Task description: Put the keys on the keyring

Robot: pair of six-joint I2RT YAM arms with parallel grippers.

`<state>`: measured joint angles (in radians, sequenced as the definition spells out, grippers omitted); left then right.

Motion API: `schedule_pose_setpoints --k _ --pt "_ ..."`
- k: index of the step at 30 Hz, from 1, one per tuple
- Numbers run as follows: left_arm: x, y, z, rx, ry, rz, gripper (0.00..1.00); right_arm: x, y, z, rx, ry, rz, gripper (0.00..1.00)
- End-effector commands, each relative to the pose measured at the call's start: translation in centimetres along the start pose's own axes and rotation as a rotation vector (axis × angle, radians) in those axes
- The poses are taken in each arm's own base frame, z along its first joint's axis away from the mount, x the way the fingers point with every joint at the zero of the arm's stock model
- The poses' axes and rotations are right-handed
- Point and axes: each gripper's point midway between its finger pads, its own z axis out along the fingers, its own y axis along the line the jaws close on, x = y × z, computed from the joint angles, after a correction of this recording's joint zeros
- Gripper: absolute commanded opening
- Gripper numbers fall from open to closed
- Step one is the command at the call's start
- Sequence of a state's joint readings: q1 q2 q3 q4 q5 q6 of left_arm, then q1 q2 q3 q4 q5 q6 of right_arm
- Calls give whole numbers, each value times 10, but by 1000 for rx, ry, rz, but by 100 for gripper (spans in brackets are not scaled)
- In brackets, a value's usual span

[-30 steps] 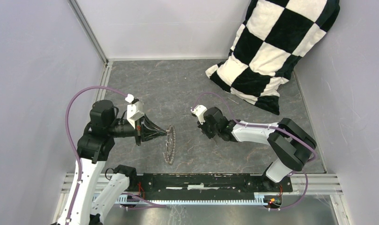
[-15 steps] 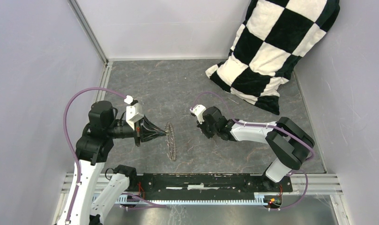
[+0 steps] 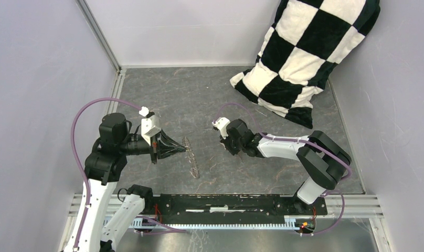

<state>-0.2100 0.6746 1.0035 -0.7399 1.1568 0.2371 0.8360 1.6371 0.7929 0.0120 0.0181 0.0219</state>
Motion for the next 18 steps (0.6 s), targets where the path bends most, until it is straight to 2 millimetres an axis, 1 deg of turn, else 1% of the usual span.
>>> schedule_pose_setpoints --k 1,3,5,8,13,15,18 --pt "-16 -4 -4 1 -25 96 2 -11 2 -5 -10 -35 1 0" --pt "-15 -4 -3 0 -24 96 2 -14 3 -8 -11 -46 2 0" --pt "-14 -2 -3 -4 -20 93 2 -23 3 -15 -14 -75 0 0" --pt "-8 6 -2 -27 -5 81 2 -46 16 -36 -93 -152 -2 0" --pt "2 28 -1 -128 18 77 2 -71 43 -79 -255 -206 -18 1" --pt "7 35 -1 -155 23 77 2 -78 61 -101 -356 -234 -34 0" --pt "9 35 0 -146 19 86 2 -87 89 -135 -521 -302 -63 0"
